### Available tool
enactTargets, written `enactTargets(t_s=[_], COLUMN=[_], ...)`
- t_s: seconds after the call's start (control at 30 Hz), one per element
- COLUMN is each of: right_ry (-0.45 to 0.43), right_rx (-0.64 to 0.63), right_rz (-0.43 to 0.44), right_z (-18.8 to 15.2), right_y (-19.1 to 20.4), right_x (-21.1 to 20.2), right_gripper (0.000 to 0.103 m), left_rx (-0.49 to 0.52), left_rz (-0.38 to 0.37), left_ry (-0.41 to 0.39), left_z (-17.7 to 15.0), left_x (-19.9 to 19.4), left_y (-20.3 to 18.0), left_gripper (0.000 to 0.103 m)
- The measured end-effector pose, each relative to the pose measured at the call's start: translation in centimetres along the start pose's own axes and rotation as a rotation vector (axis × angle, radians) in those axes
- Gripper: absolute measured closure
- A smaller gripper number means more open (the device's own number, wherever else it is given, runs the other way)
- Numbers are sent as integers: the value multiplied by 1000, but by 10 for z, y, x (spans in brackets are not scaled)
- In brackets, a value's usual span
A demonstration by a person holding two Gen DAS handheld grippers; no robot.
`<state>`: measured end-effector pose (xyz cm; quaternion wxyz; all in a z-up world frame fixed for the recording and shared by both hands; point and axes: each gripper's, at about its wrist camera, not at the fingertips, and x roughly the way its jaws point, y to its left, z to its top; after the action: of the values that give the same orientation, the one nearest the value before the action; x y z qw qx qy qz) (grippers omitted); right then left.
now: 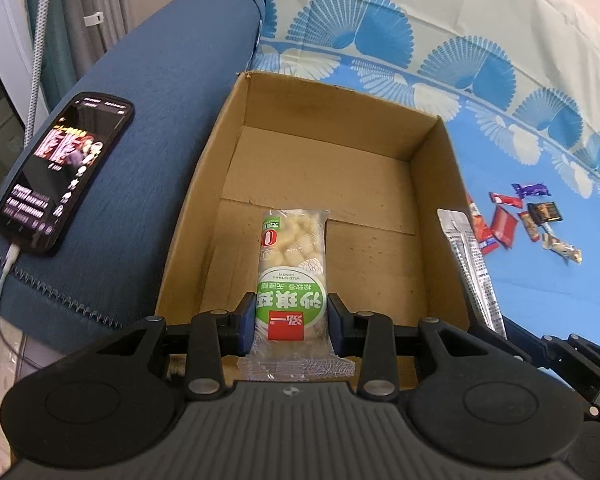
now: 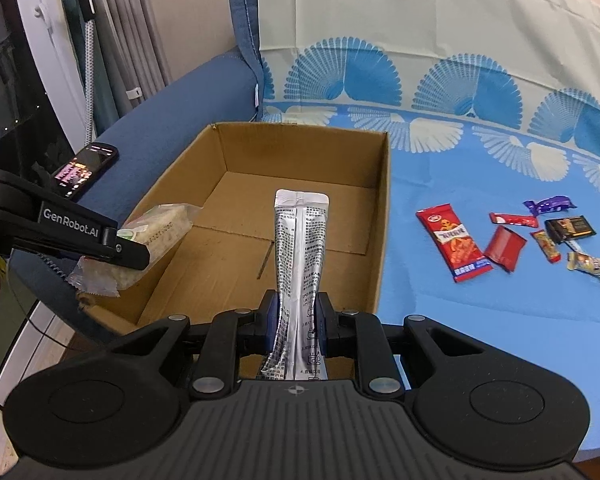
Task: Organize snacks
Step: 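Carry both held snacks over the cardboard box with both tools, then open both tools to drop the peanut bar and silver pack into box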
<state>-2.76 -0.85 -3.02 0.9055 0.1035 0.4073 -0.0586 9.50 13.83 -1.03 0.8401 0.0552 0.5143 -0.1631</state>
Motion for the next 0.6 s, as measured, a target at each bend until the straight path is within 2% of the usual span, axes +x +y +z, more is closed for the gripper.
enactTargets(t_s=[0.43, 0.6], right_ry=[64, 81], right_rx=[20, 34], right_rz=[19, 12], right_z=[18, 22], right_y=[-3, -7], right_x=[63, 82], right_gripper=[82, 82], left_rx=[40, 75], left_rz=[45, 85], left_ry=[55, 48], left_z=[24, 30], left_x=[58, 75], left_y=[-3, -7], left_gripper=[63, 63])
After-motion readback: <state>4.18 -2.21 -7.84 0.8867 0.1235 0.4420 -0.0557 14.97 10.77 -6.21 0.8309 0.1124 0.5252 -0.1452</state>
